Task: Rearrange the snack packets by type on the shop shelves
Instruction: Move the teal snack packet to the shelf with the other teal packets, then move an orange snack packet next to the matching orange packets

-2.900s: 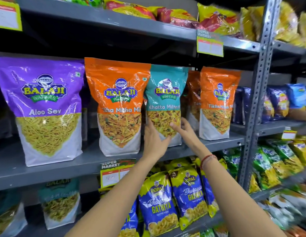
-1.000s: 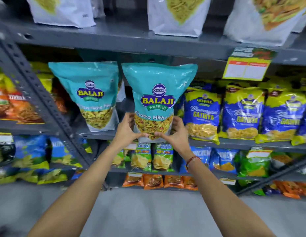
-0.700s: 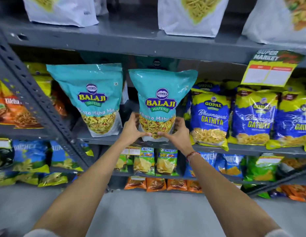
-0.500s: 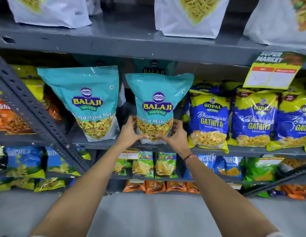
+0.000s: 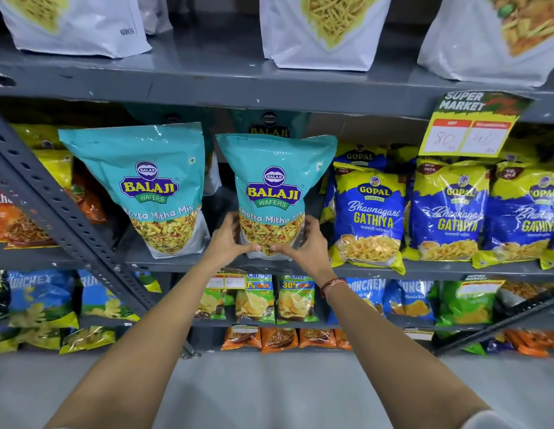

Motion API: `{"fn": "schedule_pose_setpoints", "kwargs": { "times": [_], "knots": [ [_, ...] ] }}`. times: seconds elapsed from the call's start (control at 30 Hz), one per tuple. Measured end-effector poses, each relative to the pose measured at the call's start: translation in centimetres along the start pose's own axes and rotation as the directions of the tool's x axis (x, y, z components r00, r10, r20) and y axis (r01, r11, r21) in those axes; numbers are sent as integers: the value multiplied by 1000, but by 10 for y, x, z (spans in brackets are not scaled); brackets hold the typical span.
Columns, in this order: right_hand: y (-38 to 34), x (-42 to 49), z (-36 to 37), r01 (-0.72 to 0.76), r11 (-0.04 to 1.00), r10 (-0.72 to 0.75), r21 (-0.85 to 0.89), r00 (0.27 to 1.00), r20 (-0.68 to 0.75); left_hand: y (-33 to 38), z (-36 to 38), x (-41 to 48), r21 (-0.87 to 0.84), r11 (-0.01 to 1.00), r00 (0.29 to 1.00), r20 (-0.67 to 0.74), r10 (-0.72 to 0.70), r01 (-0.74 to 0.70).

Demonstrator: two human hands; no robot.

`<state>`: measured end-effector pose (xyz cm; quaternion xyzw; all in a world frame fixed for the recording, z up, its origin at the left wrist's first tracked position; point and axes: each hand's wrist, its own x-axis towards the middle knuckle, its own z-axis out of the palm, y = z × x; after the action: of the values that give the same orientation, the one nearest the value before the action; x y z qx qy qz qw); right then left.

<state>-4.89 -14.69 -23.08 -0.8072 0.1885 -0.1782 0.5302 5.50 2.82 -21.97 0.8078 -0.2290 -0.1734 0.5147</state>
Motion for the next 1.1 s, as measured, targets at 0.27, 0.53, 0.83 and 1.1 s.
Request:
{"fn": "schedule_pose_setpoints", "kwargs": {
  "times": [0.27,0.53,0.83,1.1],
  "knots": [
    [-56,-28,-49,183,981,-193,-69,962,-194,54,15,-55,-98,991,882,-469,31,-87],
    [-169,-58,-156,588,804,-546,-92,667,-507,253,31,-75,-143,802,768,-426,479,-580],
    [-228,-7,-278,578,754,-618,-313,463,-635,390,63,-19,119,703,645,-315,696,-701],
    [-219,42,-326,349,936,-327,36,906,-269,391,77,41,7,911,911,2,412,-412]
  ]
}}
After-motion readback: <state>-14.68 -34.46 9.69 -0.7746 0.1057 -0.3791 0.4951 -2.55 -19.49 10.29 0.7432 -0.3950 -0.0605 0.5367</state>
